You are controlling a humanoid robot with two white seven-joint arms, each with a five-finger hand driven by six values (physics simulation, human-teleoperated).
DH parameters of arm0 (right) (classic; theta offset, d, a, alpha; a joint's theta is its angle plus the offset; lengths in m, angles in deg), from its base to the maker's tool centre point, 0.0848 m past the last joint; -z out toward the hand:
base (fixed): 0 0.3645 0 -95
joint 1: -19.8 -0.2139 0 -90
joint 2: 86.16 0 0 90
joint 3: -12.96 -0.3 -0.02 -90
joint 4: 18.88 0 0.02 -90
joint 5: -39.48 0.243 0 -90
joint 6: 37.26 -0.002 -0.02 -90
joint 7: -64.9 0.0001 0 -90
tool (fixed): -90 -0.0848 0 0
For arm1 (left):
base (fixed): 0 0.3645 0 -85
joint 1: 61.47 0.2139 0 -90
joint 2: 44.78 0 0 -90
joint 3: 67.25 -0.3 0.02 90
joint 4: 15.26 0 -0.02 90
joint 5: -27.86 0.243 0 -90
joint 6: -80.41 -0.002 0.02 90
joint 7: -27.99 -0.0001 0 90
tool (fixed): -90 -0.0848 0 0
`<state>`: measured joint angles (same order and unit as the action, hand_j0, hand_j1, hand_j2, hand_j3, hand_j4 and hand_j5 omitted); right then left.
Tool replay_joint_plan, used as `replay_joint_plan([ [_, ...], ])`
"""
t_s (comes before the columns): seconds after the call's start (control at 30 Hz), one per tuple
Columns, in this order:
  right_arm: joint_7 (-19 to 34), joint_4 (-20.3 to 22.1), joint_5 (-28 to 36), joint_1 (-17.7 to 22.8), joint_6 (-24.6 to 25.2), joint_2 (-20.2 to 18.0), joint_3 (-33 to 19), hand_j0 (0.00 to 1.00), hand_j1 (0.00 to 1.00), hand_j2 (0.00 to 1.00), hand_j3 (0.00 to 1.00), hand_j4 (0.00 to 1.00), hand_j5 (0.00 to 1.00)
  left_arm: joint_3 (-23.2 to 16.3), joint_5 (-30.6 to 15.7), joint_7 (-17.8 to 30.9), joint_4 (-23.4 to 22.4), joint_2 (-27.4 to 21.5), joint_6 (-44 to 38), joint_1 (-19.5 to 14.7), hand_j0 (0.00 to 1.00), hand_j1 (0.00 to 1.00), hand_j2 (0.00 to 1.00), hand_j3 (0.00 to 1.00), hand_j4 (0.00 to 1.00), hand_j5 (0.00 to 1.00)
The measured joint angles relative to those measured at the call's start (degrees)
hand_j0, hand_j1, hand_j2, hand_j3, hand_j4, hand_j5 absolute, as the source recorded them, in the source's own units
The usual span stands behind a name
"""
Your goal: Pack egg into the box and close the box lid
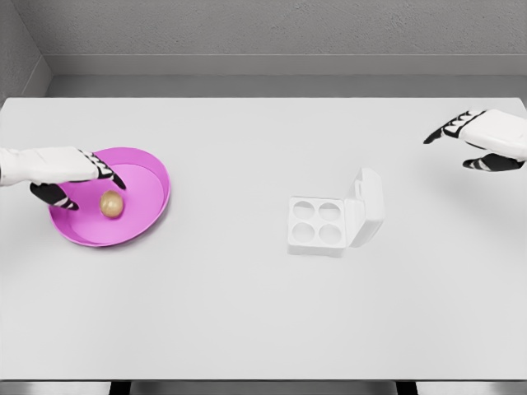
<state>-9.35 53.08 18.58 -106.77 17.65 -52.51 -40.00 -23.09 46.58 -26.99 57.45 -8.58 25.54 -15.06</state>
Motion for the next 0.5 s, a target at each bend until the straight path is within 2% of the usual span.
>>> replay_joint_plan([
  [0.03,0.00,-0.27,-0.06,-0.09,0.00,0.16,0.30,0.62,0.62,0.62,0.62,0.62,0.62,0.50,0.74,0.00,0.01,0.35,0.00,0.09,0.78,0.78,0.78,0.78,0.78,0.78],
  [0.17,-0.05,-1.13,-0.92,-0.09,0.00,1.19,1.87,0.62,0.62,0.62,0.62,0.62,0.62,2.74,3.28,0.00,0.05,2.41,0.00,0.35,0.80,0.80,0.80,0.80,0.80,0.80],
  [0.5,-0.09,-2.58,-1.47,0.09,0.00,1.86,2.63,0.66,0.66,0.66,0.66,0.66,0.66,3.77,5.75,0.00,1.62,4.58,0.00,1.93,0.79,0.79,0.79,0.79,0.79,0.79],
])
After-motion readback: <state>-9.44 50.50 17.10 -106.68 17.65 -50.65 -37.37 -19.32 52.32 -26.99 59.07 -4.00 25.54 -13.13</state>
